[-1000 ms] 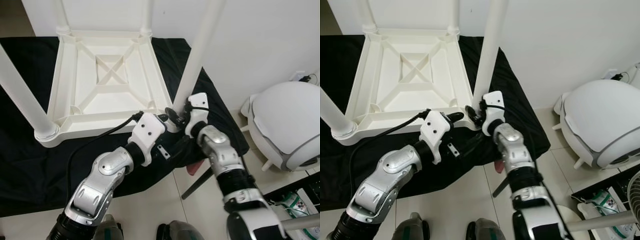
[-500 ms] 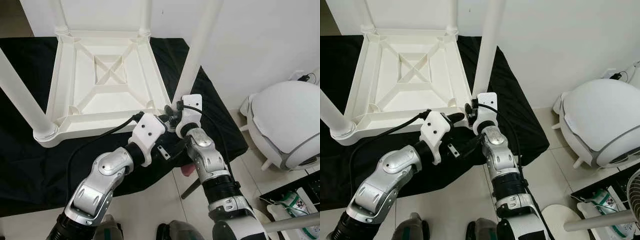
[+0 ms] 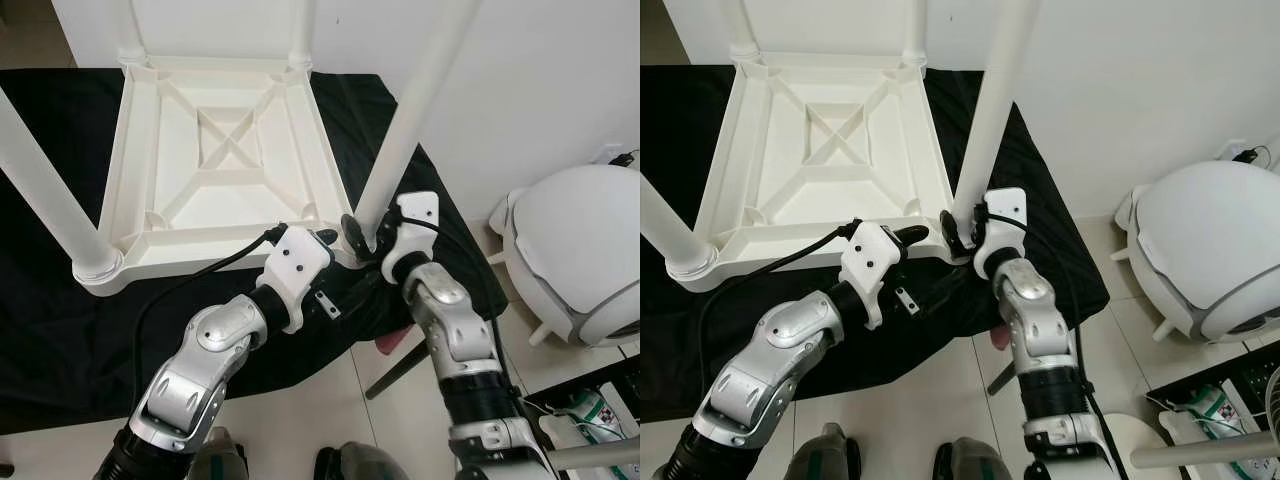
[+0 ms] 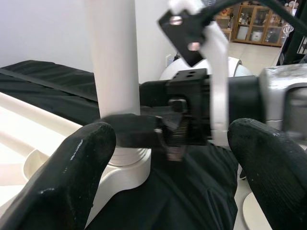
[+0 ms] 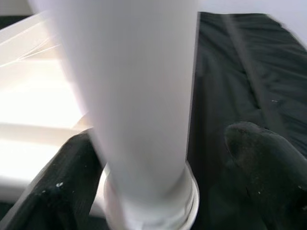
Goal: Building children table
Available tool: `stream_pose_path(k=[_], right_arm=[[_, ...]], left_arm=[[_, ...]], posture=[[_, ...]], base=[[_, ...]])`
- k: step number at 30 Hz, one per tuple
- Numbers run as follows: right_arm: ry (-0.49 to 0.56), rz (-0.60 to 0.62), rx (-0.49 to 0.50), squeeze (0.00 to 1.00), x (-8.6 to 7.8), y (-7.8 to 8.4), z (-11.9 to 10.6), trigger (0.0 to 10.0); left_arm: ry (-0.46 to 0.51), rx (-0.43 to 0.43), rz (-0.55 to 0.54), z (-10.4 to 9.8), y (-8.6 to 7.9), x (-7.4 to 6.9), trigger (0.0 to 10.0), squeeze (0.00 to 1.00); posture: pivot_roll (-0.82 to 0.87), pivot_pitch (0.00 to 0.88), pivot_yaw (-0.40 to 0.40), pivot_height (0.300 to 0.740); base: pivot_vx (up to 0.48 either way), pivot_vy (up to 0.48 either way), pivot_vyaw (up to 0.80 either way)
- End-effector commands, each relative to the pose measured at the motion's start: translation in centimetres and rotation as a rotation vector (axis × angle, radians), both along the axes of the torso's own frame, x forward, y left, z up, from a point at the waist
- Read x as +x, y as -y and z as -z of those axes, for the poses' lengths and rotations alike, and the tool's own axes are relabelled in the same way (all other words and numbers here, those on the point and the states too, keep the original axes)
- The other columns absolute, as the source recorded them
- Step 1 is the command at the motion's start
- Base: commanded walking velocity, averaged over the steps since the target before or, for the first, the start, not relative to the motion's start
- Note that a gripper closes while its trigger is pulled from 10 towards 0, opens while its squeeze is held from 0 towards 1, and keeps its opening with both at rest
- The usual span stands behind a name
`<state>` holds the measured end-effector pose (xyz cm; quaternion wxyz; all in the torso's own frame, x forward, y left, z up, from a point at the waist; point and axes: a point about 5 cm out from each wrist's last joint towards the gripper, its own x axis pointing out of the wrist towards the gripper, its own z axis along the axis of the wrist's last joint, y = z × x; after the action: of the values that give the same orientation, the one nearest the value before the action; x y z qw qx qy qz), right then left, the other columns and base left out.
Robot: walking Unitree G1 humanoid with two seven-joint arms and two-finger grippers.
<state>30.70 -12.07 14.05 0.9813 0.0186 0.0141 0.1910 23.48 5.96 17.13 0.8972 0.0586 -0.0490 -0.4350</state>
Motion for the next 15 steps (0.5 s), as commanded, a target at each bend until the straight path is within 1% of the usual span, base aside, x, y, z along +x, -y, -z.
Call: stream_pose_path(k=[1, 2, 4, 6, 8, 10, 12, 13, 15], right_arm=[[-0.007, -0.023, 0.008, 0.00, -0.2, 0.2, 0.0, 10.0], [-0.001, -0.045, -0.001, 0.00, -0.4, 0.5, -0.1, 10.0], [0.014, -0.125, -0.034, 0.00, -0.7, 1.7, -0.4, 10.0], [0.014, -0.125, -0.034, 0.00, -0.7, 1.7, -0.4, 10.0], [0.036, -0.207, -0.071, 0.00, -0.3, 2.7, -0.6, 10.0], [0.036, -0.207, -0.071, 0.00, -0.3, 2.7, -0.6, 10.0], [0.059, -0.235, -0.104, 0.00, 0.7, 3.1, -0.9, 10.0], [0.059, -0.235, -0.104, 0.00, 0.7, 3.1, -0.9, 10.0], [0.066, -0.271, -0.128, 0.00, 1.5, 3.0, -1.3, 10.0]], left_arm=[[-0.006, 0.002, -0.007, 0.2, 0.1, -0.1, 10.0, 0.00], [-0.006, 0.002, -0.007, 0.2, 0.1, -0.1, 10.0, 0.00], [-0.007, 0.003, -0.001, 0.2, 0.0, -0.1, 10.0, 0.00], [-0.007, 0.003, -0.001, 0.2, 0.0, -0.1, 10.0, 0.00], [-0.007, 0.006, 0.008, 0.2, 0.1, 0.0, 10.0, 0.00], [-0.007, 0.006, 0.008, 0.2, 0.1, 0.0, 10.0, 0.00], [-0.003, 0.009, 0.011, 0.1, 0.1, 0.1, 10.0, 0.00], [-0.003, 0.009, 0.011, 0.1, 0.1, 0.1, 10.0, 0.00], [0.002, 0.010, 0.011, 0.0, 0.0, 0.2, 10.0, 0.00]], posture=[[0.02, 0.020, -0.095, 0.740], [0.02, 0.020, -0.095, 0.740], [0.00, 0.019, -0.084, 0.740], [0.00, 0.019, -0.084, 0.740], [0.00, 0.016, -0.078, 0.740], [0.00, 0.016, -0.078, 0.740], [0.01, 0.013, -0.076, 0.740], [0.01, 0.013, -0.076, 0.740], [0.02, 0.010, -0.077, 0.740]], base=[[0.000, 0.000, 0.00], [0.000, 0.000, 0.00], [0.000, 0.000, 0.00], [0.000, 0.000, 0.00], [0.000, 0.000, 0.00], [0.000, 0.000, 0.00], [0.000, 0.000, 0.00], [0.000, 0.000, 0.00], [0.000, 0.000, 0.00]])
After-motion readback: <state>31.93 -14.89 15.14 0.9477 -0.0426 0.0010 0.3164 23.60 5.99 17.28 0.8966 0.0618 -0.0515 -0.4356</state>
